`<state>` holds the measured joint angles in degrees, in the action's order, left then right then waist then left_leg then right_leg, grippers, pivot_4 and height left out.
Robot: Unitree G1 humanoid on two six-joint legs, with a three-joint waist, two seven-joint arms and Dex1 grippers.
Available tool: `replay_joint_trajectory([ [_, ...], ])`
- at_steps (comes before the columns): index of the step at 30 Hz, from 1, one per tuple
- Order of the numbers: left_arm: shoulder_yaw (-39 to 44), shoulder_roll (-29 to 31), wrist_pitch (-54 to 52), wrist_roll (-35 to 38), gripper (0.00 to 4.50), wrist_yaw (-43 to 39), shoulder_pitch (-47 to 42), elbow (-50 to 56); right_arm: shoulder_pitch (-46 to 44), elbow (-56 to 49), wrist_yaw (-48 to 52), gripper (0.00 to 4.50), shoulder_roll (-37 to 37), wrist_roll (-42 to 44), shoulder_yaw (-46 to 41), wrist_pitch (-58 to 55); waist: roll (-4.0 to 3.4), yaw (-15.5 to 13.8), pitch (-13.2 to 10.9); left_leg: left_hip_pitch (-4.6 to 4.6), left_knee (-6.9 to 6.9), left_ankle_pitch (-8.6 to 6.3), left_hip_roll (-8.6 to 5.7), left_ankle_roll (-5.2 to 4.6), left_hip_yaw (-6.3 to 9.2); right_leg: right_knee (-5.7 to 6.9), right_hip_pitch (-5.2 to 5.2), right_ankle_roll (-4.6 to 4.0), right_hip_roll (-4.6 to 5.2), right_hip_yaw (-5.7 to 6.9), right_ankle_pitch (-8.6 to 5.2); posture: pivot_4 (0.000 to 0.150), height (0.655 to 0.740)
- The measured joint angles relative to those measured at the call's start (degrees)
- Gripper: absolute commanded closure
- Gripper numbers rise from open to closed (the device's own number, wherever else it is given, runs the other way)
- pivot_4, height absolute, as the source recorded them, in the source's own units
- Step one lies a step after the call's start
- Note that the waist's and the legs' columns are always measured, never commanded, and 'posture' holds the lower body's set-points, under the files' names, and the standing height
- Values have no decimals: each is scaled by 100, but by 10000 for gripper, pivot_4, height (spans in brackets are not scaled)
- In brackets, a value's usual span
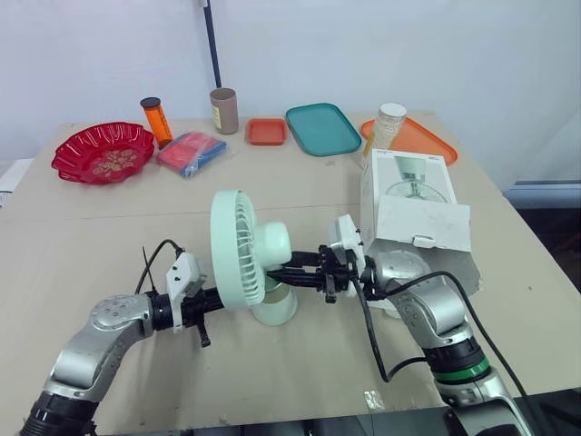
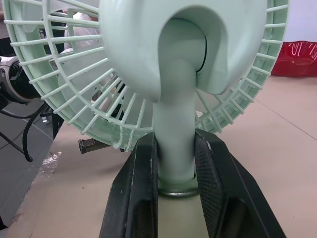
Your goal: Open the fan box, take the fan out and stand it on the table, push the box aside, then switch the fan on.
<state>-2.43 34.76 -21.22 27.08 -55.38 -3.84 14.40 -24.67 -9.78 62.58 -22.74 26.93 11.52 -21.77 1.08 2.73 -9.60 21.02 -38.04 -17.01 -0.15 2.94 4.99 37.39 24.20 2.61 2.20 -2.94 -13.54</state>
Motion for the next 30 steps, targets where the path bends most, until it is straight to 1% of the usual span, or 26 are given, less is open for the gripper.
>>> replay_joint_trajectory([
  [6, -27, -100, 31, -31, 44938, -27, -77, -36, 69, -86, -33, 35612, -19, -7, 0, -2, 0, -2, 1, -1, -3, 0, 0, 0, 0, 1, -2, 0, 0, 0, 0, 1500, 7400],
  [30, -52, -196, -58, -77, 44938, -130, -196, -146, 109, -240, -157, 35612, -64, -19, 40, -57, -1, -7, 4, 0, -7, -1, -3, -1, 5, 2, -6, 0, 2, 2, 0, 1500, 7400],
])
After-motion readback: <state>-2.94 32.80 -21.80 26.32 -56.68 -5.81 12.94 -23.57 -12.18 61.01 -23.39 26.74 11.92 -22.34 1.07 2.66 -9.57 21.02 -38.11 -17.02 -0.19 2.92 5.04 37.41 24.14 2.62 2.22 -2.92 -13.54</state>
